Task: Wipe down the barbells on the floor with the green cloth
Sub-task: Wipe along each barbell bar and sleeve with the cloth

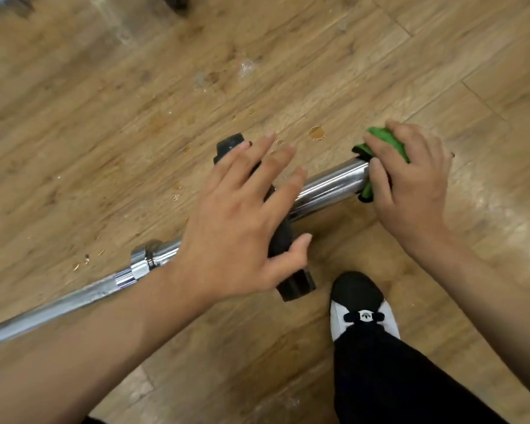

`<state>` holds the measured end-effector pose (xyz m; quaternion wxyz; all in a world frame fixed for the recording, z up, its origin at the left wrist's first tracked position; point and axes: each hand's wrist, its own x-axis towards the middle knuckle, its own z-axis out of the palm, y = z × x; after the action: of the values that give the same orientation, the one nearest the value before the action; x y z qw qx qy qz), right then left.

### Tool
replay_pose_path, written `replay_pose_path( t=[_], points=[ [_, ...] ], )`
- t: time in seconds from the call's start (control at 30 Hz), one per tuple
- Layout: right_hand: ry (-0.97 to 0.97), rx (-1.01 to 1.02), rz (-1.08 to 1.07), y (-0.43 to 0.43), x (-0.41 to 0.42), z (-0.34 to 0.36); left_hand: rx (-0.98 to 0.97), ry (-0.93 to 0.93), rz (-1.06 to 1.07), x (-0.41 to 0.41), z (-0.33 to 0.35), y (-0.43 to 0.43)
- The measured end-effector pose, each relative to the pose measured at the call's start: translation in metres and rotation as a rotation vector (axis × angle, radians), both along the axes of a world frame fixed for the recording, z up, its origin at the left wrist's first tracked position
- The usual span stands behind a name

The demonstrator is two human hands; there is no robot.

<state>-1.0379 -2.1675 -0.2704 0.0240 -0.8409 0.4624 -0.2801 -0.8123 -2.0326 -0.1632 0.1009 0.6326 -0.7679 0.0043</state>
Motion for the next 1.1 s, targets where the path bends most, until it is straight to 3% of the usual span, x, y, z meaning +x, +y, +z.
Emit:
replay_pose_path(
  t=[0.1, 0.23, 0.3, 0.43, 0.53, 0.6, 0.7, 0.77, 0.87, 1.0, 1.03, 1.1],
  points=[
    [-0.054, 0.056, -0.118, 0.015, 0.054, 0.000, 0.013, 0.022, 0.160, 0.010, 0.003, -0.018],
    [0.054, -0.093, 0.444, 0.029, 0.090, -0.009, -0.017, -0.033, 0.213, 0.009, 0.001, -0.013],
    [0.107, -0.197, 0.524, -0.001, 0.078, -0.011, -0.032, -0.020, 0.217, 0.009, -0.005, -0.009],
    [-0.009, -0.195, 0.183, -0.051, 0.052, -0.022, -0.052, 0.118, 0.329, 0.023, -0.007, -0.033],
    [-0.144, -0.101, -0.047, -0.050, 0.090, -0.020, -0.068, 0.150, 0.422, 0.035, -0.005, -0.054],
    [-0.138, -0.083, -0.012, -0.033, 0.124, -0.020, -0.098, 0.159, 0.448, 0.037, -0.007, -0.061],
    [-0.034, -0.256, 0.366, -0.022, 0.141, -0.030, -0.123, 0.178, 0.443, 0.039, -0.009, -0.065],
    [0.074, -0.392, 0.501, -0.052, 0.125, -0.038, -0.126, 0.112, 0.447, 0.041, -0.009, -0.068],
    [0.047, -0.352, 0.330, -0.095, 0.095, -0.046, -0.132, 0.009, 0.449, 0.041, -0.013, -0.068],
    [-0.135, -0.136, -0.016, -0.102, 0.110, -0.034, -0.168, 0.101, 0.514, 0.044, -0.015, -0.085],
    [-0.141, -0.104, -0.050, -0.093, 0.128, -0.029, -0.158, 0.112, 0.514, 0.047, -0.014, -0.091],
    [-0.093, -0.160, 0.076, -0.072, 0.161, -0.028, -0.133, 0.121, 0.508, 0.056, -0.011, -0.098]
  ],
)
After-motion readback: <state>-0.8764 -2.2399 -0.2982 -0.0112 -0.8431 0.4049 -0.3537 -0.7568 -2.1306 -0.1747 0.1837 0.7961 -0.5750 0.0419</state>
